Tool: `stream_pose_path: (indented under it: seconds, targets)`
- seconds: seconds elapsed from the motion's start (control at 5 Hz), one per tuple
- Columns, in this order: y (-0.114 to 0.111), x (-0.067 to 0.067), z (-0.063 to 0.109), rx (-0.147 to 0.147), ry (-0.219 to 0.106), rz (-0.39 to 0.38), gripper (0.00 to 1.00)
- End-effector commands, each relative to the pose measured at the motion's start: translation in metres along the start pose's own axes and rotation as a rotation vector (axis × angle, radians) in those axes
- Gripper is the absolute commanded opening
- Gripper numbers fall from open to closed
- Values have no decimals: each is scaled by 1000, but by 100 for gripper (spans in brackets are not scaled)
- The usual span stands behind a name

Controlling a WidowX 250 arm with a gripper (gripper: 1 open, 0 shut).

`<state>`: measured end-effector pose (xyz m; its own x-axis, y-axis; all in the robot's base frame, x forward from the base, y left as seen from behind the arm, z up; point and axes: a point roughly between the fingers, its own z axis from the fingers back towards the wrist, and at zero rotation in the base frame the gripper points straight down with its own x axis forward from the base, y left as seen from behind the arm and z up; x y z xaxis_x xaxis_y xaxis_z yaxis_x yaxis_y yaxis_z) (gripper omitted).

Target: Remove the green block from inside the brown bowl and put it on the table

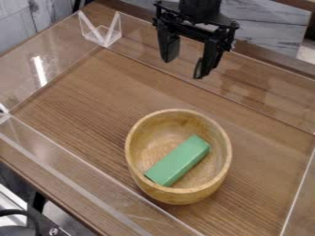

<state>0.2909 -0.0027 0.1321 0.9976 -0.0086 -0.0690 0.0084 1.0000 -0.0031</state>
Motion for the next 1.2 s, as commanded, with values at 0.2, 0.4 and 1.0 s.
stream_pose_path:
  seconds: [0.2, 0.4, 1.0]
  targets:
    - [-39, -52, -55, -2, 64, -76, 100]
    - [-77, -72, -75, 16, 1, -148, 100]
    - [-70, -73, -83, -8, -67, -167, 100]
